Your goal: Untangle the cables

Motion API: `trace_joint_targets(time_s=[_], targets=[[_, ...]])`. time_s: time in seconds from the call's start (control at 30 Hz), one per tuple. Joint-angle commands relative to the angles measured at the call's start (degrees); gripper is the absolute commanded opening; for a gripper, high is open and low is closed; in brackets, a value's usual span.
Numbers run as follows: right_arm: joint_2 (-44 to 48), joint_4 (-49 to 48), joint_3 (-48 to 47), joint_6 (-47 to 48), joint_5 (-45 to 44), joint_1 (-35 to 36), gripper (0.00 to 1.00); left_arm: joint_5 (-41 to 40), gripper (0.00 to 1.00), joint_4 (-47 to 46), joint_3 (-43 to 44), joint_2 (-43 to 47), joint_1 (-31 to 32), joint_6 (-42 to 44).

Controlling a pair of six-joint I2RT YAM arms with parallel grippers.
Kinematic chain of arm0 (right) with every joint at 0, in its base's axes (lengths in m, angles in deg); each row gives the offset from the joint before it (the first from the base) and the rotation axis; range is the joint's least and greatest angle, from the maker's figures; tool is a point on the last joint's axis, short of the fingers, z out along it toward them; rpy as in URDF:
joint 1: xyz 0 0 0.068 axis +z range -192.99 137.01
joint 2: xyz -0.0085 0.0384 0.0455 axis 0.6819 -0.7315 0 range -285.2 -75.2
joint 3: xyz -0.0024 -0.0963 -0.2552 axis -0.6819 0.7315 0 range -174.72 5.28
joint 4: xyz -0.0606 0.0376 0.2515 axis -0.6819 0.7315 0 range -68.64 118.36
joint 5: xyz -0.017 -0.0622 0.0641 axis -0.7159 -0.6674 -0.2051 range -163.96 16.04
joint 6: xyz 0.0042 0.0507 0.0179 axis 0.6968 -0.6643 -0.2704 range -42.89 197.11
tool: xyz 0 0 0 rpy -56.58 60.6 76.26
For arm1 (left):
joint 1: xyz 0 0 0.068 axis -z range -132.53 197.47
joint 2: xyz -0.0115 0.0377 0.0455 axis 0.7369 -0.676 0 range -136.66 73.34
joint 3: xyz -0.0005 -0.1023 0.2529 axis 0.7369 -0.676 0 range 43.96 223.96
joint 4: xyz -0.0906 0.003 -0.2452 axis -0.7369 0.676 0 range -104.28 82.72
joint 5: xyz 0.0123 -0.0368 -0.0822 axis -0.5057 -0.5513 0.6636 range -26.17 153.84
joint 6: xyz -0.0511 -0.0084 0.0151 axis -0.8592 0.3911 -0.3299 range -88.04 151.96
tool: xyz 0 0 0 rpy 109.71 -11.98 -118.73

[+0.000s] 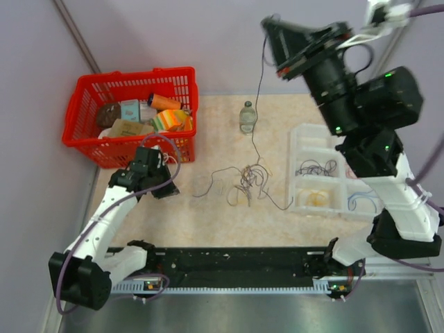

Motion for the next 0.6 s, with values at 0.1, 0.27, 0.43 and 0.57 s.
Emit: trace_joint_targets(time_s=[0.1,0.27,0.43,0.57], targets=[[12.2,12.8,35.4,0.9,-16.0,-0.8,0.0,10.2,0.0,-0.1,8.3,7.4,-0.4,7.7],[18.3,15.6,56.8,-7.9,-12.9,-3.0,0.0,13.8,0.0,-1.6,19.6,10.3,-0.4,5.9],[19.8,21.2,66.2,-12.4,-10.2,-5.0,0.0,13.2,0.0,2.9,33.1,8.5,-0.4,4.5],[21.4,25.1,73.1,-16.4,-5.0,-11.6,0.0,7.9,0.0,9.3,49.4,6.0,-0.4,8.5]])
